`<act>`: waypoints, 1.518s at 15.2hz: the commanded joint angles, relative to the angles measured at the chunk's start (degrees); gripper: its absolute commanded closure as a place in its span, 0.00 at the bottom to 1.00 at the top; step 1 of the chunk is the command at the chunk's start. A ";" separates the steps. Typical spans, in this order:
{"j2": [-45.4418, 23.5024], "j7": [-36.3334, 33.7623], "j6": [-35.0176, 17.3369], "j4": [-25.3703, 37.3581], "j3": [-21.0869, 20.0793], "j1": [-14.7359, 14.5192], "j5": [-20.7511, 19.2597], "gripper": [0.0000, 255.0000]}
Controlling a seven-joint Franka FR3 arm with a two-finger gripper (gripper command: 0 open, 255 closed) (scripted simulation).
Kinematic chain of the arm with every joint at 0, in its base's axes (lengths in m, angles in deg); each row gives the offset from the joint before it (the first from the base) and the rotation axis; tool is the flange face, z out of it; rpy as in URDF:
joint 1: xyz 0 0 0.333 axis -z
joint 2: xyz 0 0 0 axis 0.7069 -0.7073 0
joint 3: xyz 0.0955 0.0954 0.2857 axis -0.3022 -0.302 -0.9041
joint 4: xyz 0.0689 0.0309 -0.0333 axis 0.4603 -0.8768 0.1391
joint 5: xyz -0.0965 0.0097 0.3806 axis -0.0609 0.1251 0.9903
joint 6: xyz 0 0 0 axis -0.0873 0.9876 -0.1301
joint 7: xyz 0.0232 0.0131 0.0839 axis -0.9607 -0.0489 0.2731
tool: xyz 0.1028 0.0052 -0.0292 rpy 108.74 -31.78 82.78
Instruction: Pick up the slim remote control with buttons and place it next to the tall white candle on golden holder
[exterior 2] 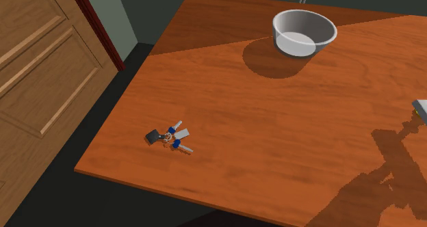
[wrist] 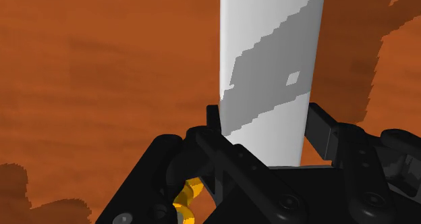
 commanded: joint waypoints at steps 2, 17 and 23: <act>-1.54 0.82 -2.28 -1.02 -0.06 0.13 1.25 1.00; -4.36 2.50 -6.07 -2.63 -0.37 0.53 3.67 0.00; -1.59 0.83 -2.52 -1.23 0.00 0.05 1.30 0.00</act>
